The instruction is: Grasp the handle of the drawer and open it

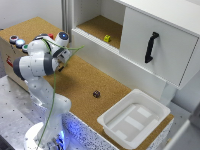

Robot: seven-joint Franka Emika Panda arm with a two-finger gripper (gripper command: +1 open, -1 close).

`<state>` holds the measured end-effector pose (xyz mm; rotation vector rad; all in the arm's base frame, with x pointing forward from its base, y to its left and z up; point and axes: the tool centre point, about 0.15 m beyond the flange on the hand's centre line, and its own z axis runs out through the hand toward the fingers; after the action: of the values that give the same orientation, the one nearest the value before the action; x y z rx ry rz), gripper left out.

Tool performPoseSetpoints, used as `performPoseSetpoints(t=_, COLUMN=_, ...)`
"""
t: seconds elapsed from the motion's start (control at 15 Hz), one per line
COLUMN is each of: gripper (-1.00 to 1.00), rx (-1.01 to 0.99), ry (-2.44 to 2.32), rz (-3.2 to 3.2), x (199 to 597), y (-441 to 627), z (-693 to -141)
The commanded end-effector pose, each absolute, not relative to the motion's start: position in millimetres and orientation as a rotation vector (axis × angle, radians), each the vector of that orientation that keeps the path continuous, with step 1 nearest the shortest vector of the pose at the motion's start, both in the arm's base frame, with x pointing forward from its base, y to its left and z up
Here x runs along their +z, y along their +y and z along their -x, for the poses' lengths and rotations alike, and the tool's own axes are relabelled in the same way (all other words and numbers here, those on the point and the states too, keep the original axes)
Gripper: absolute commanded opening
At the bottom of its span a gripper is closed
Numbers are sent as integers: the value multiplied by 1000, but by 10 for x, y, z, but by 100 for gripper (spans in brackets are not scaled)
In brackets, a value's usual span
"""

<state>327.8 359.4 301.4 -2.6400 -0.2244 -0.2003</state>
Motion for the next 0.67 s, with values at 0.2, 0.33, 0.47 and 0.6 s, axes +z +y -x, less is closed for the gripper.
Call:
performPoseSetpoints(t=0.2, gripper=-100, rx=-189, ry=-232, rz=2566, x=2840, y=3415, z=-3278)
performPoseSetpoints(t=0.33, gripper=-100, rx=-187, ry=-221, rz=2569, x=2811, y=3306, z=-3284)
performPoseSetpoints(t=0.47, gripper=-100, rx=-182, ry=-210, rz=2574, x=2774, y=3191, z=-3288)
performPoseSetpoints(t=0.6, gripper=-100, rx=-181, ry=-193, rz=2574, x=2748, y=3083, z=-3288)
